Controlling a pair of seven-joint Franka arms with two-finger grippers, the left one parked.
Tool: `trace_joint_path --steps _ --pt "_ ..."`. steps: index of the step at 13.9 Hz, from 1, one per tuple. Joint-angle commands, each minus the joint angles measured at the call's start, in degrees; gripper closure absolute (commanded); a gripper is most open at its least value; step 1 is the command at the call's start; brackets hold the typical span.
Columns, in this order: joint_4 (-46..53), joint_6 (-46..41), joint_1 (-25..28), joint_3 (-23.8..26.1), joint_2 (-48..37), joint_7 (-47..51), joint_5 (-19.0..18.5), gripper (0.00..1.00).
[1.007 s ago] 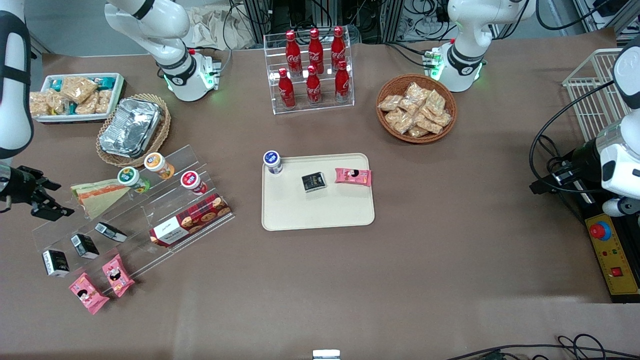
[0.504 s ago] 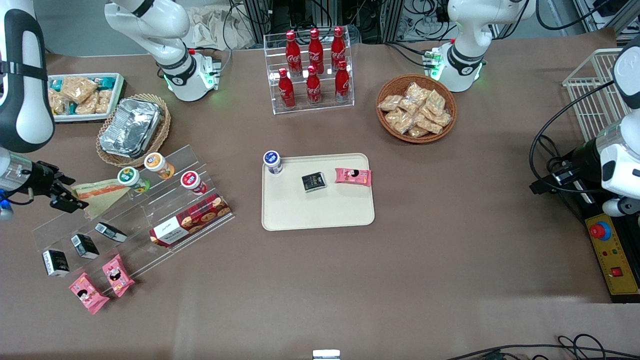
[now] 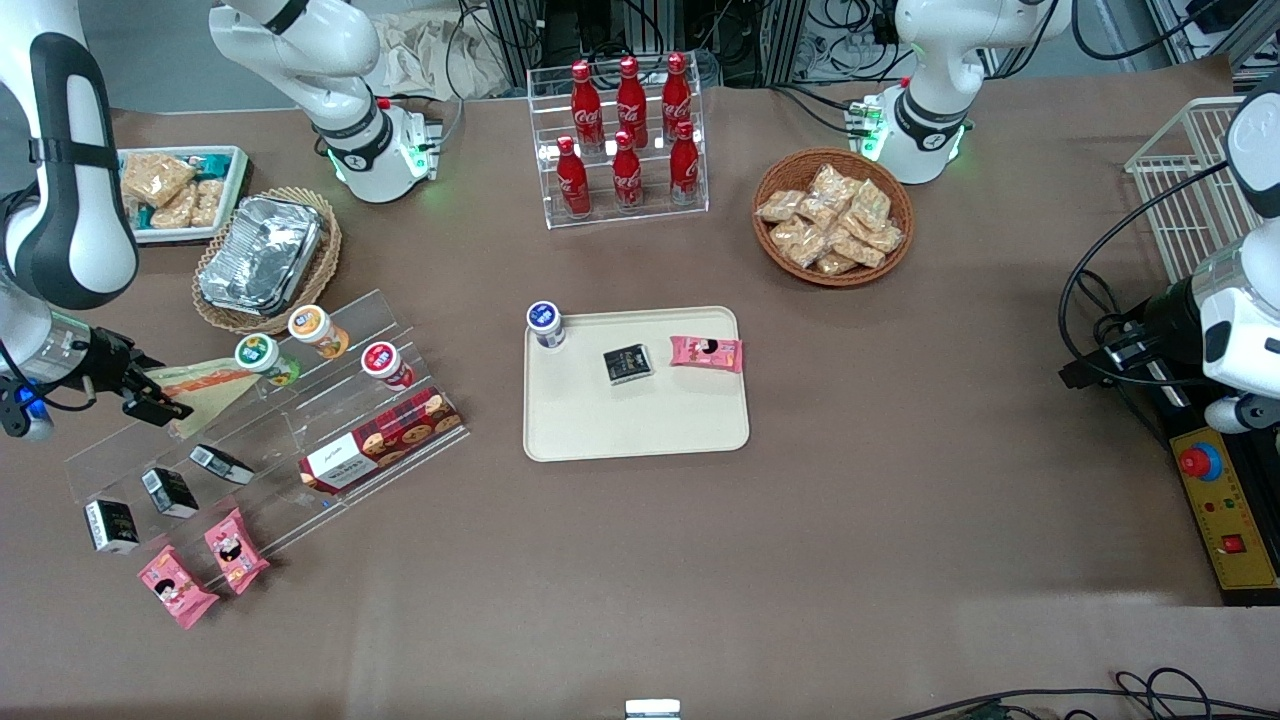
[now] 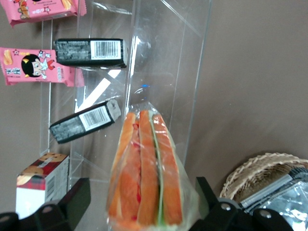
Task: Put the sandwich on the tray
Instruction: 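Close the right gripper on the wrapped sandwich wedge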
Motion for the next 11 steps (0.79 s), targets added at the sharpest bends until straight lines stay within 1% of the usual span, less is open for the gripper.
trace_joint_path --steps 1,2,3,5,9,10,11 --pt "-0.5 1.9 0.0 -0.2 1.5 -0.8 -0.8 0.04" --pt "-0.5 1.8 0.0 -0.2 1.6 -0.9 -0.8 0.24" --pt "-0.5 1.5 0.1 -0.2 1.4 -1.1 -0.8 0.53" --pt "-0.5 -0.4 0.1 -0.1 1.2 -5.0 -0.8 0.99" --pt "1.2 -1.2 -0.2 -0.2 1.2 -7.2 -0.3 1.00" --pt "2.9 -2.7 -0.3 -0.3 1.2 -7.6 -0.1 1.00" --pt "5.7 -6.7 -0.4 -0.3 1.4 -8.0 0.0 1.00"
